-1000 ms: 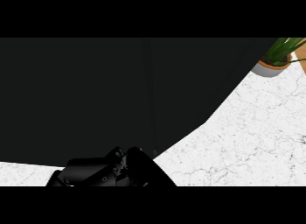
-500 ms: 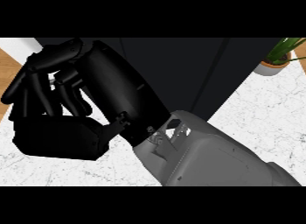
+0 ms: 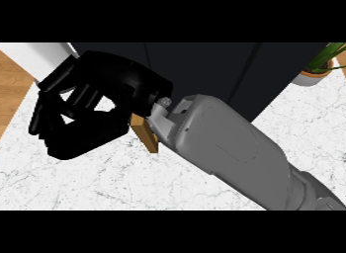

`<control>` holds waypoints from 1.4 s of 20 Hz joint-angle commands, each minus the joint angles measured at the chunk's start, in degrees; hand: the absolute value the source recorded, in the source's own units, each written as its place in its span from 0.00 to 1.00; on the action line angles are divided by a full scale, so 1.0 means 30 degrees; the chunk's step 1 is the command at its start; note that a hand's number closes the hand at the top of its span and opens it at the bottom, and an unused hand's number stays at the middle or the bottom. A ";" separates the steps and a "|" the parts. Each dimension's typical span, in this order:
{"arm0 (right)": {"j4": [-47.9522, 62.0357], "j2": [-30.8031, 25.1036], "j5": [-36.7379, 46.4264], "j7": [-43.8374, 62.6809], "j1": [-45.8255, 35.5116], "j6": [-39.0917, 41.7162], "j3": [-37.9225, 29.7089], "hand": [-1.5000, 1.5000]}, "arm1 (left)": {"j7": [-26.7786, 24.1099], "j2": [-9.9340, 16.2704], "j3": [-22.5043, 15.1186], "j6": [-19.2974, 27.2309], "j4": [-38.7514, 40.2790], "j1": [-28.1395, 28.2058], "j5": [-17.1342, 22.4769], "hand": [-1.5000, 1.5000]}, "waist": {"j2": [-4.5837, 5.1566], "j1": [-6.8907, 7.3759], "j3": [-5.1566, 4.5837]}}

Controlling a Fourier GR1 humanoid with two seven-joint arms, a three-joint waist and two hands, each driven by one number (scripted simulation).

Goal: Pick up the wine, place it into the cabinet and close the cabinet

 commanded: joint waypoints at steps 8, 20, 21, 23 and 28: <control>0.7097 0.0132 -0.4816 0.0456 -0.2643 0.6341 -0.0872 1.00 | 0.0422 -0.1162 0.1433 -0.2189 0.1076 -0.0023 -0.0291 0.00 | -0.0097 -0.0385 -0.0005; 1.1184 0.0012 -0.5358 -0.2351 -0.2614 0.9144 -0.2764 1.00 | 0.1899 -0.2729 0.2849 -0.2379 0.1676 -0.0162 -0.1439 0.00 | -0.0090 -0.0743 0.0009; 1.1188 0.0135 -0.5148 -0.2751 -0.2398 0.8431 -0.2303 1.00 | 0.2308 -0.2146 0.3564 -0.2828 0.1146 0.0377 -0.0608 0.00 | -0.0139 -0.0553 0.0026; 1.2342 -0.0318 -0.4879 -0.3459 -0.2975 0.8773 -0.2860 1.00 | 0.2239 -0.2655 0.3346 -0.2922 0.1808 -0.0382 -0.1105 0.00 | 0.0013 -0.0533 -0.0007; 1.2701 -0.1724 -0.4055 -0.4703 -0.3383 0.7534 -0.3460 1.00 | 0.2760 -0.2901 0.3236 -0.2540 0.1463 -0.0427 -0.1557 0.00 | 0.0028 -0.0548 -0.0013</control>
